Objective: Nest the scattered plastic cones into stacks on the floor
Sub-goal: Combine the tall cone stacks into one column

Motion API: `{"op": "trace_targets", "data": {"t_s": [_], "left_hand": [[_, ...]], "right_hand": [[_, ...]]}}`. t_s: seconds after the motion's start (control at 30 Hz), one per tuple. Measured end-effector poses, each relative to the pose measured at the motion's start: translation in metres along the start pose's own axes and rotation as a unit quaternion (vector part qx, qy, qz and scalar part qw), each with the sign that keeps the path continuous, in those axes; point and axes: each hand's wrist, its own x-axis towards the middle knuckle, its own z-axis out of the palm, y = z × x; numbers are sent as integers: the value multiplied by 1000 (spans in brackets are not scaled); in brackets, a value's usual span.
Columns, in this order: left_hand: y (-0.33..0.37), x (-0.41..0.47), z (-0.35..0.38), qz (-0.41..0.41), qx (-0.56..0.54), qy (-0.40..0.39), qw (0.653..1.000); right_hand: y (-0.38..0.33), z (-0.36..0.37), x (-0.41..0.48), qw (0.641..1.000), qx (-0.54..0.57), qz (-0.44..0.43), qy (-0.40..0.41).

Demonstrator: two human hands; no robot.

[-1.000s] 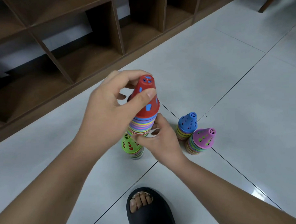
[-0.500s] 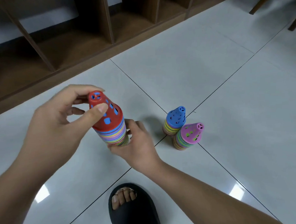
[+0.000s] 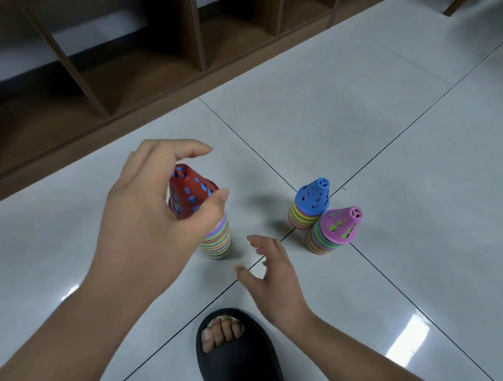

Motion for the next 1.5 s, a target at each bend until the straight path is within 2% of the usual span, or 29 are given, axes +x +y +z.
{"op": "trace_targets", "data": {"t_s": [0.17,0.23,0.33,0.43,0.5,0.63,0.77,0.87,0.97,1.1,1.17,1.3,1.5], "left_hand": [[38,-1,21,189,36,62,979],[44,-4,46,221,19,45,974],[44,-11,93,196,-36,-46,979],[39,-17,137,115,-73,-149,979],[35,-18,160,79,-85,-202,972],[32,-14,190,78,-61,-256,962],[32,-12,206,90,-29,-297,950],[26,-12,208,77,-10,-280,957],[12,-15,205,50,7,-270,961],[11,-27,196,24,-25,-292,956],[12,-32,193,24,-25,-277,960],[13,-37,184,-31,-61,-247,967],[44,-19,142,26,-77,-146,986]], "right_hand": [[50,-44,-36,997,-2,69,46],[68,-60,-40,990,1,117,78],[93,-83,-31,976,-6,177,130],[102,-96,-12,964,14,213,161],[97,-99,1,968,24,197,153],[90,-100,21,973,33,171,150],[99,-97,34,980,-53,139,132],[100,-97,39,978,-67,138,144],[109,-96,38,985,-63,114,115],[85,-90,27,987,-66,96,112],[78,-85,25,988,-63,88,107],[70,-77,22,991,-46,102,78],[12,-82,21,997,-25,45,60]]}}
